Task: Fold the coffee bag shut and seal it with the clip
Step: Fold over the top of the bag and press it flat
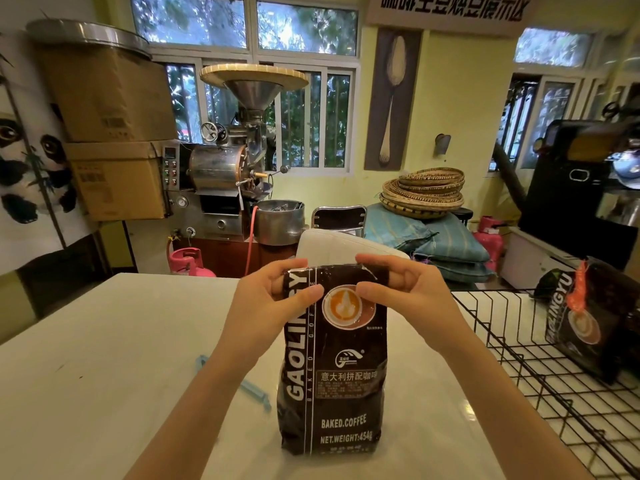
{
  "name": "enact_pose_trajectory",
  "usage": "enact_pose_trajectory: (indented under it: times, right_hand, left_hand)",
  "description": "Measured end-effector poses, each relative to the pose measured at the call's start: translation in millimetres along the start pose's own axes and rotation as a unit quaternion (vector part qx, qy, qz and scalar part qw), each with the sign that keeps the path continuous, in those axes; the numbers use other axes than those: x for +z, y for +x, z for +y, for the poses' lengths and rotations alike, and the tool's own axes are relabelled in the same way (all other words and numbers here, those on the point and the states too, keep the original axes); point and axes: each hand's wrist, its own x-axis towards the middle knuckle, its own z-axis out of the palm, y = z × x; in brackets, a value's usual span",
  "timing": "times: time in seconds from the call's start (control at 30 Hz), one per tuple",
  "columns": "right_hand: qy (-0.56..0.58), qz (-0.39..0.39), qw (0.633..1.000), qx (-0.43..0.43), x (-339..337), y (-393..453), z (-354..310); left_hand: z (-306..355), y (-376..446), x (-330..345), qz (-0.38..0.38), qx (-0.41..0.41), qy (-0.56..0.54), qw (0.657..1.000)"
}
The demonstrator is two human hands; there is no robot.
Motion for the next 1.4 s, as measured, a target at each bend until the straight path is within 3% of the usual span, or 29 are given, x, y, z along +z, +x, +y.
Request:
enact_pose_trajectory:
  times: [0.5, 1.07, 1.4]
  right_hand:
    - [-0.085, 0.008, 0.99, 0.109, 7.3, -5.3, -6.0]
    - [0.019, 0.035, 0.994, 0.104, 12.6, -4.5, 1.7]
    - [0.026, 0.05, 0.996, 0.068, 14.6, -1.9, 3.3]
  left_hand:
    - [-1.0, -0.3, -6.9, -0.027, -0.084, -0.042, 0.995]
    - [-0.1, 1.4, -5.3, -0.012, -0.064, -0.102, 0.993]
    - [-5.0, 2.1, -1.0, 0.008, -0.072, -0.165, 0.984]
